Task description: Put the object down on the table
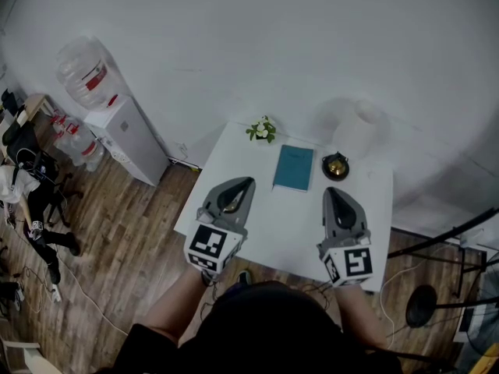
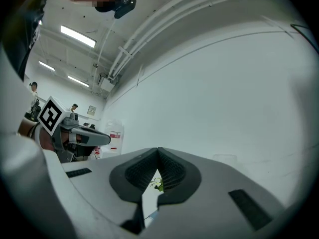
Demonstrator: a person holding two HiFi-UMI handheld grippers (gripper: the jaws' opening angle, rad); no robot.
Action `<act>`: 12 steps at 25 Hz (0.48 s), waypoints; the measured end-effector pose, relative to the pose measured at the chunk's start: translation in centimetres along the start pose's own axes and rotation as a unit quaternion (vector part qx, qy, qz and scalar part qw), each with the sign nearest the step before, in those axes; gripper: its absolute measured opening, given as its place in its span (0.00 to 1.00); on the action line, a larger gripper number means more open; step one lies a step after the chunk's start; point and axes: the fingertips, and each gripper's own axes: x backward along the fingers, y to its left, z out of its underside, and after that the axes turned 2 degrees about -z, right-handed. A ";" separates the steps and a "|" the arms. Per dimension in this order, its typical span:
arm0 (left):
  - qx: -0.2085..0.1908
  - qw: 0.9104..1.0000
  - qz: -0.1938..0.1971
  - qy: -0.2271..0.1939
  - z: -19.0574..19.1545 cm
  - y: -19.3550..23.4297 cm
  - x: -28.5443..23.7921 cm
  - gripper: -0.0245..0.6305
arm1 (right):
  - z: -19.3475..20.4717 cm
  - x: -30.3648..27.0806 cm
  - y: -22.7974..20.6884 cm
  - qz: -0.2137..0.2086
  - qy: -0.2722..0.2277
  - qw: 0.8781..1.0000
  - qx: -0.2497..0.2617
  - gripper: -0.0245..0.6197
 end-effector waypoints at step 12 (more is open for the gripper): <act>0.010 1.000 -0.002 0.012 0.7 0.2 0.3 0.05 | 0.0 -0.1 0.4 -0.006 -0.001 1.000 -0.001 0.05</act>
